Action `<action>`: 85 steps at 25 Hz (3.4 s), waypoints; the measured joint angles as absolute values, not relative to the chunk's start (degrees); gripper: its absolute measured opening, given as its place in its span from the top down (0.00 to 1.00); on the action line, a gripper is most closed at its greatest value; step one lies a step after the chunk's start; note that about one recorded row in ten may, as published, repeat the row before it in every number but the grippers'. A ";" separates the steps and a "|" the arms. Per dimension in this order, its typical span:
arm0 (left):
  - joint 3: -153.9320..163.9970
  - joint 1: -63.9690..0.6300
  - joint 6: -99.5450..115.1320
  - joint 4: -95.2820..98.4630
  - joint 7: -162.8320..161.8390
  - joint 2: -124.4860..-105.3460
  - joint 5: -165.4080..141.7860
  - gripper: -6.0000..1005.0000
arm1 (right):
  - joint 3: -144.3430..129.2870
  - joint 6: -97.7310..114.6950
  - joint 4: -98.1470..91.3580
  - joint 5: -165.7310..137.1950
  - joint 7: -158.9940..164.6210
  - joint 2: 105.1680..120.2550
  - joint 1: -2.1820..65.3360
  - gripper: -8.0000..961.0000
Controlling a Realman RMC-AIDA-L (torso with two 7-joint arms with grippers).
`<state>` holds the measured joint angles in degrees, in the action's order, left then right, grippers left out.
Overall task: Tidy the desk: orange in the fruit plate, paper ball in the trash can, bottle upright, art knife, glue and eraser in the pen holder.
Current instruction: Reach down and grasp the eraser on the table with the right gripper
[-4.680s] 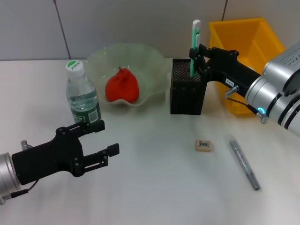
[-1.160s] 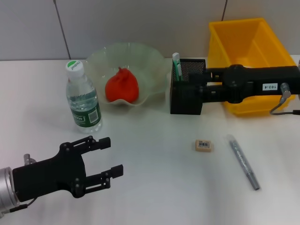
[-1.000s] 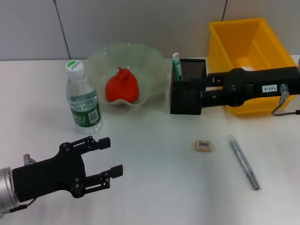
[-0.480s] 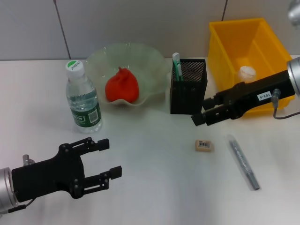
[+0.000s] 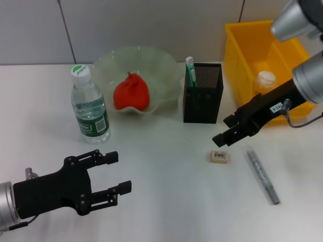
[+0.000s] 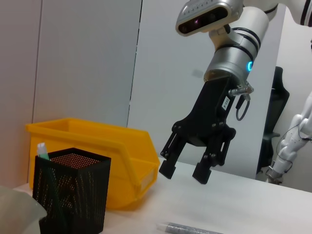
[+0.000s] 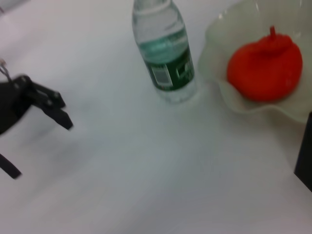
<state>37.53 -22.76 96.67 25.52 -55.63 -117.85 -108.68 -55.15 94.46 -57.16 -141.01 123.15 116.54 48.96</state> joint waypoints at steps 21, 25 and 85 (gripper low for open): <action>37.53 -22.77 94.74 25.75 -55.80 -117.95 -111.49 0.25 | -66.29 84.48 -52.80 -149.86 124.12 118.91 52.15 0.24; 37.53 -22.76 94.68 25.75 -55.78 -117.95 -111.63 0.25 | -67.33 82.40 -50.71 -150.19 124.29 118.92 52.66 0.24; 37.17 -22.76 93.69 25.31 -55.19 -118.12 -111.61 0.25 | -73.68 69.89 -38.79 -148.35 123.13 119.53 53.70 0.31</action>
